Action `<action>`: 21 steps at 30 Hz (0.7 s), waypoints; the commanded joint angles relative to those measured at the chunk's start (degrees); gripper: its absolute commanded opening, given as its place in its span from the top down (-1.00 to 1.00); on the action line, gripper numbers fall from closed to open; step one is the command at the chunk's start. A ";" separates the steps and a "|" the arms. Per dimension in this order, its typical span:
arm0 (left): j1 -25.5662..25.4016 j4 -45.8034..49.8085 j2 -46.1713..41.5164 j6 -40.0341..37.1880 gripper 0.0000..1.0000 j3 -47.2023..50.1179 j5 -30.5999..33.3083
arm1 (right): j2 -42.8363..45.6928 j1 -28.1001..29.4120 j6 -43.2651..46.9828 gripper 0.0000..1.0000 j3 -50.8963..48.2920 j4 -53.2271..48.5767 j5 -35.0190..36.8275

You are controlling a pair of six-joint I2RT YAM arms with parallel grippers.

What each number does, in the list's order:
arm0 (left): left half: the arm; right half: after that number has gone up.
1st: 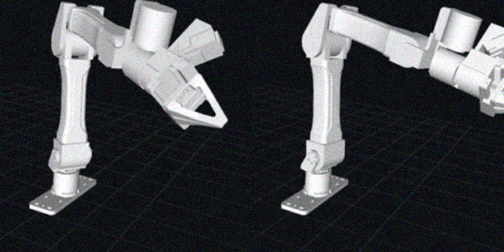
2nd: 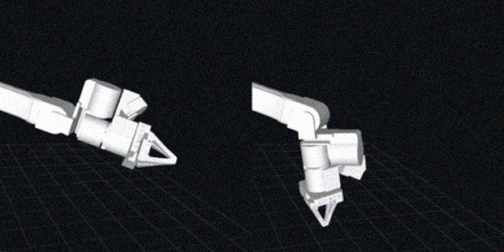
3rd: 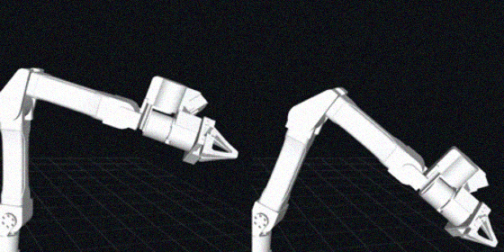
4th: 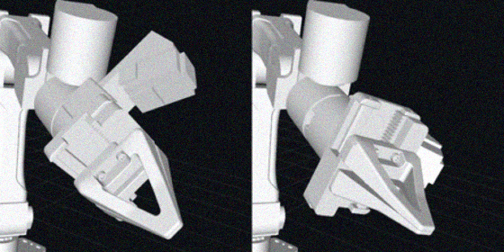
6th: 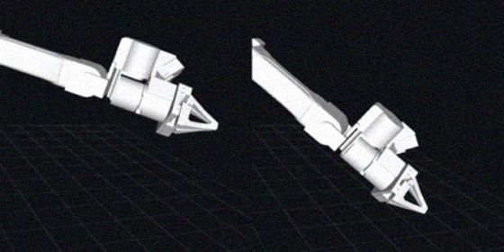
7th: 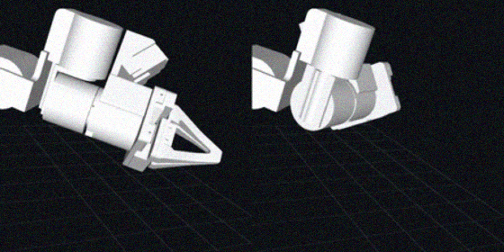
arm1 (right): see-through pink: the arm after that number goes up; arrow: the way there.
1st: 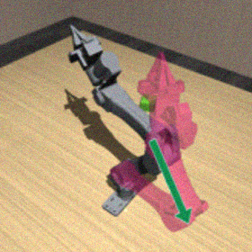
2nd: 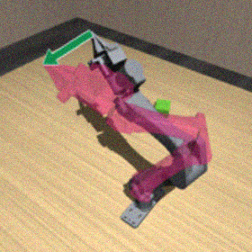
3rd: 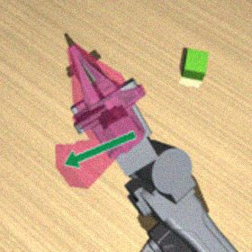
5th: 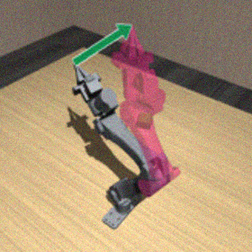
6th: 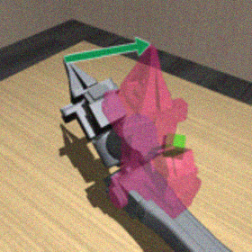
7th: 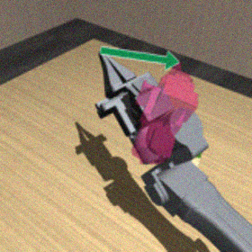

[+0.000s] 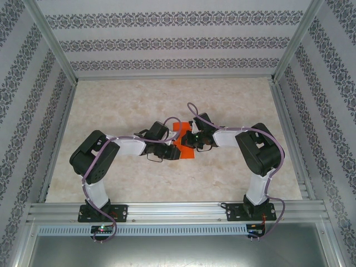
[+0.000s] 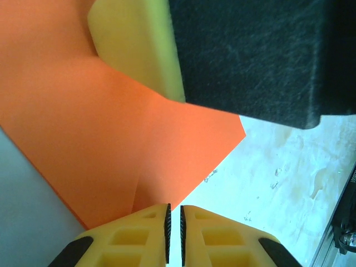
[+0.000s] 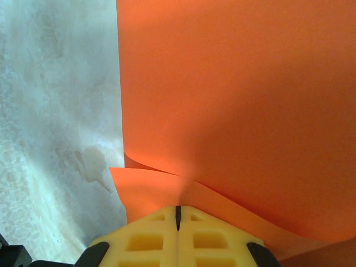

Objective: Fold a paper plane with a square sheet of paper (fold left side to right side)
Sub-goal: Fold the triangle a second time at the center of the table.

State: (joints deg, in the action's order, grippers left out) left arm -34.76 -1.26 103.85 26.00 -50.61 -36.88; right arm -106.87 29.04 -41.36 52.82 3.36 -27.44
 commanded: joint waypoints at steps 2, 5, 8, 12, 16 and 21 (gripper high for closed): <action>-0.21 -4.37 0.30 2.47 0.67 1.83 -0.37 | -0.62 0.49 1.81 1.00 -0.46 -6.70 3.13; -0.22 -6.72 0.33 3.89 0.67 3.19 -1.22 | -0.70 0.49 1.90 1.00 -0.35 -6.76 3.06; -0.30 -8.39 0.56 4.90 0.67 3.85 -2.17 | -0.80 0.49 1.90 1.00 -0.34 -6.84 2.92; -0.39 -9.50 0.56 5.81 0.67 4.46 -2.72 | -0.77 0.52 1.90 1.00 -0.32 -6.90 3.01; -0.23 -11.04 -2.31 7.09 0.66 4.79 -4.37 | -0.88 0.49 2.03 1.00 -0.19 -7.21 3.02; 0.22 -3.86 -8.44 4.14 0.61 1.65 -2.08 | -0.73 0.57 2.02 1.00 -0.23 -7.14 3.07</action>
State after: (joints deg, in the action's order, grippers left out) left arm -34.76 -8.08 99.70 31.77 -46.68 -39.05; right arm -106.87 29.04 -40.49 53.25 2.26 -27.42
